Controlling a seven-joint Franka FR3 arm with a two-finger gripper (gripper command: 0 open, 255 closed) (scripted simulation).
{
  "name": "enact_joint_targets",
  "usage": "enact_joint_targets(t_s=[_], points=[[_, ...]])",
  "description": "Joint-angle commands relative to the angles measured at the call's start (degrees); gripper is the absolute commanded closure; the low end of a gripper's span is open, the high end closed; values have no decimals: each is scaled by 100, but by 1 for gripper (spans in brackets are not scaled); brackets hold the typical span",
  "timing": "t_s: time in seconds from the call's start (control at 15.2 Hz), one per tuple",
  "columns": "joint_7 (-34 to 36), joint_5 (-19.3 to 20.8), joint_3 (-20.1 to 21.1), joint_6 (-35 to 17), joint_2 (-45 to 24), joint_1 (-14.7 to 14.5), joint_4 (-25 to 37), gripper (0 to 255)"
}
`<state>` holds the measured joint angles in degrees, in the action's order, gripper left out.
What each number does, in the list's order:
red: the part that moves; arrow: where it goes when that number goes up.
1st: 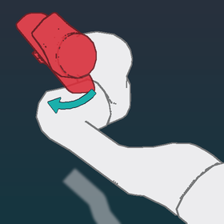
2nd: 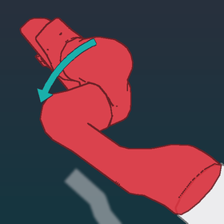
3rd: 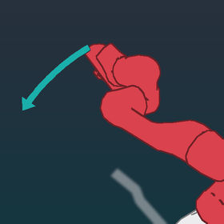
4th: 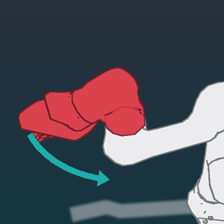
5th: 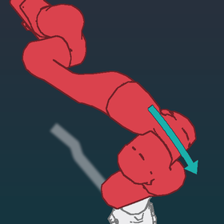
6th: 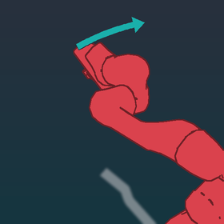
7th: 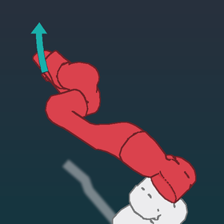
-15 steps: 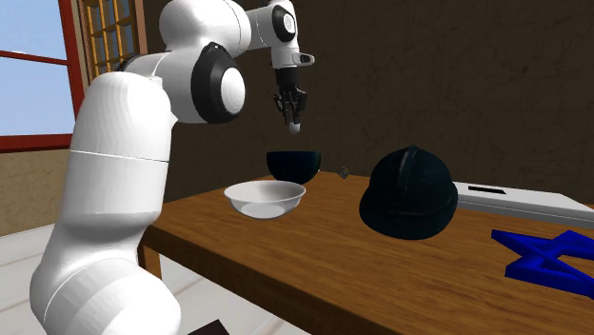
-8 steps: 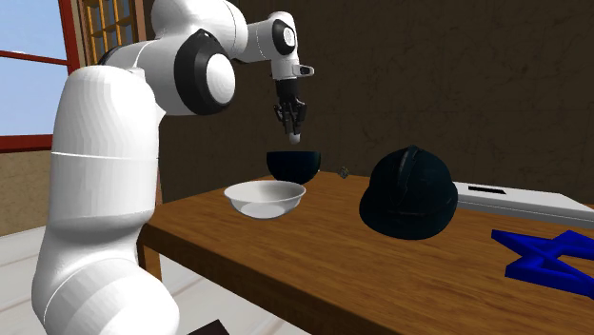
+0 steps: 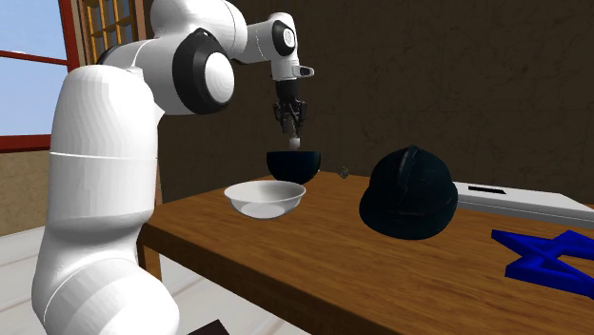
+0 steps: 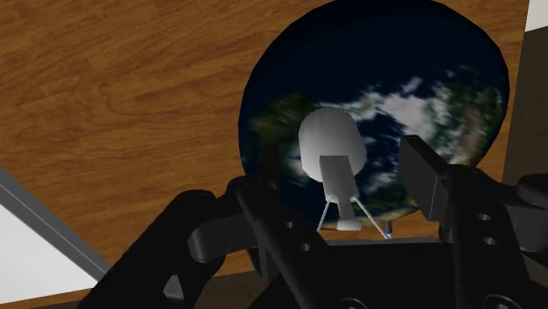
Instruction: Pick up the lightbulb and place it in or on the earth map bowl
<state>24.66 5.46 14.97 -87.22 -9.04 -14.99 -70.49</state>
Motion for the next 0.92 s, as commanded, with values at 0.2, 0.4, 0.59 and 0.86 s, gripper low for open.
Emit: enact_joint_targets(t_s=[0.2, 0.4, 0.59, 0.86], points=[[0, 0, 0, 0, 0, 0, 0, 0], [18, 76, 25, 505, -217, -70, 714, 0], [37, 187, 49, 1034, -517, -176, 1533, 0], [36, 187, 48, 1034, -517, -177, 1533, 0]])
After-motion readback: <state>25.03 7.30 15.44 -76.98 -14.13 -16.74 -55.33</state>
